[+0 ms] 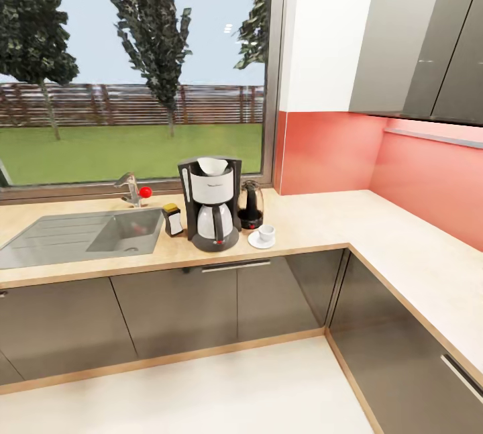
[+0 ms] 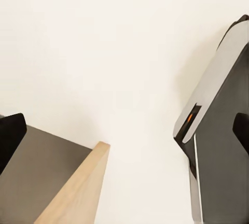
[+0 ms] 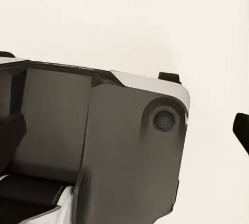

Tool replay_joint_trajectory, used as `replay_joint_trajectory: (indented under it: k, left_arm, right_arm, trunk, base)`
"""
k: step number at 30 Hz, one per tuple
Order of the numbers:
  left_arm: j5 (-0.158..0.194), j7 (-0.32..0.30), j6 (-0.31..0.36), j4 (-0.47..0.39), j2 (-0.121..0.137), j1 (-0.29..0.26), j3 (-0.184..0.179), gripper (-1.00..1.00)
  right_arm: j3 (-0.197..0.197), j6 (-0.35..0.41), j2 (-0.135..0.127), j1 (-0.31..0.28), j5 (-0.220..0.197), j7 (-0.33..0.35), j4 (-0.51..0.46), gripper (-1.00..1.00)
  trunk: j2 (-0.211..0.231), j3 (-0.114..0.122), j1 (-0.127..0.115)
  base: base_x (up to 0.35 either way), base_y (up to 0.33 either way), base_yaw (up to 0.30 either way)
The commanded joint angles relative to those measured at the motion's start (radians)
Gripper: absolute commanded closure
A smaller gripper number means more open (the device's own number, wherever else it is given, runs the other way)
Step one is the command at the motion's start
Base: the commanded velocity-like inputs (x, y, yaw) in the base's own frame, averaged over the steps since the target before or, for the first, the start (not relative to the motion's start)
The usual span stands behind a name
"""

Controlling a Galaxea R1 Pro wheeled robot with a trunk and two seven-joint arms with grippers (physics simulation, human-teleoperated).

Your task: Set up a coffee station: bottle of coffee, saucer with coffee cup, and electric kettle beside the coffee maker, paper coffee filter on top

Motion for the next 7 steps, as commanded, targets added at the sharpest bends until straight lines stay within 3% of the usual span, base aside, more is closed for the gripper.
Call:
replay_joint_trajectory:
  k: [1,7]
  left_arm:
    - [0.000,0.000,-0.005,0.003,0.000,-0.001,0.008,-1.00]
    - [0.001,0.000,-0.004,0.004,-0.001,-0.001,0.009,-1.00]
  right_arm:
    - [0.007,-0.006,-0.001,-0.001,-0.010,0.003,0.002,-1.00]
    - [0.009,-0.009,-0.001,-0.001,-0.010,0.003,0.002,-1.00]
  trunk:
    - [-0.002,-0.002,0.001]
    - [-0.002,-0.002,0.001]
  base:
    - [0.000,0.000,0.000]
    - [0.000,0.000,0.000]
